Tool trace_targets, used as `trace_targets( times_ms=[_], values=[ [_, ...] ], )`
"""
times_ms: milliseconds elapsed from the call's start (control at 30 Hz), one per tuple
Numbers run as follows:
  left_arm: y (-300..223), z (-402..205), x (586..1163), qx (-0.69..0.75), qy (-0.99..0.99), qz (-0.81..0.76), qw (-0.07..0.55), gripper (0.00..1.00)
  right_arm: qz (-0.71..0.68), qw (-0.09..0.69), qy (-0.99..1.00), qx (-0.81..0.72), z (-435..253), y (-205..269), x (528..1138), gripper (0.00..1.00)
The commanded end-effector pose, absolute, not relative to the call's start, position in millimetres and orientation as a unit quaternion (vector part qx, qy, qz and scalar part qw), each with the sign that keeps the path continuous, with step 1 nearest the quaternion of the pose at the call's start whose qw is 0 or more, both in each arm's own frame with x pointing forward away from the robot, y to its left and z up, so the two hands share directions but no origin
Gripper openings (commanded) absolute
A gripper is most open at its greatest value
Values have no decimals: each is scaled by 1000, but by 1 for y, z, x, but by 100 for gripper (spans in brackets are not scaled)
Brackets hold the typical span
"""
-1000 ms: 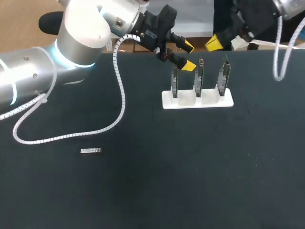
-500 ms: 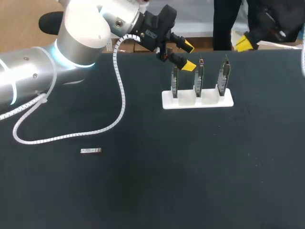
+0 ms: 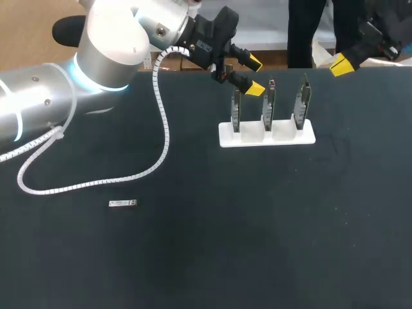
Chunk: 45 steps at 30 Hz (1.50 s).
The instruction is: Pick up the optical module with the left hand, and insert it into the network port with the right hand.
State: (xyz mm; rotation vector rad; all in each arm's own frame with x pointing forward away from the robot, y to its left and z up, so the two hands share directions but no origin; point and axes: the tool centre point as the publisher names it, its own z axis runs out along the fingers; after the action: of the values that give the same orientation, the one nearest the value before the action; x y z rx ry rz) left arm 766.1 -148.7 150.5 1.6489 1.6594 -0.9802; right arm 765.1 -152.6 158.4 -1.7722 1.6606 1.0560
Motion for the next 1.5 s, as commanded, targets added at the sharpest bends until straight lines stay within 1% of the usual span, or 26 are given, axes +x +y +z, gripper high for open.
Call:
trace_targets(
  times_ms=[33,767,800,833,1500],
  values=[
    [-150,151,768,621,625,-369,295,100,398,235,602,-651,157,-152,772,0],
    [-150,151,768,621,625,-369,295,100,396,237,596,-657,157,-138,772,0],
    [-150,151,768,621,625,-369,295,100,389,239,600,-657,157,-138,771,42],
    [-150,151,768,621,625,-369,295,100,389,239,600,-657,157,-138,771,100],
    [-150,151,768,621,625,-369,295,100,389,239,600,-657,157,-138,771,100]
  ],
)
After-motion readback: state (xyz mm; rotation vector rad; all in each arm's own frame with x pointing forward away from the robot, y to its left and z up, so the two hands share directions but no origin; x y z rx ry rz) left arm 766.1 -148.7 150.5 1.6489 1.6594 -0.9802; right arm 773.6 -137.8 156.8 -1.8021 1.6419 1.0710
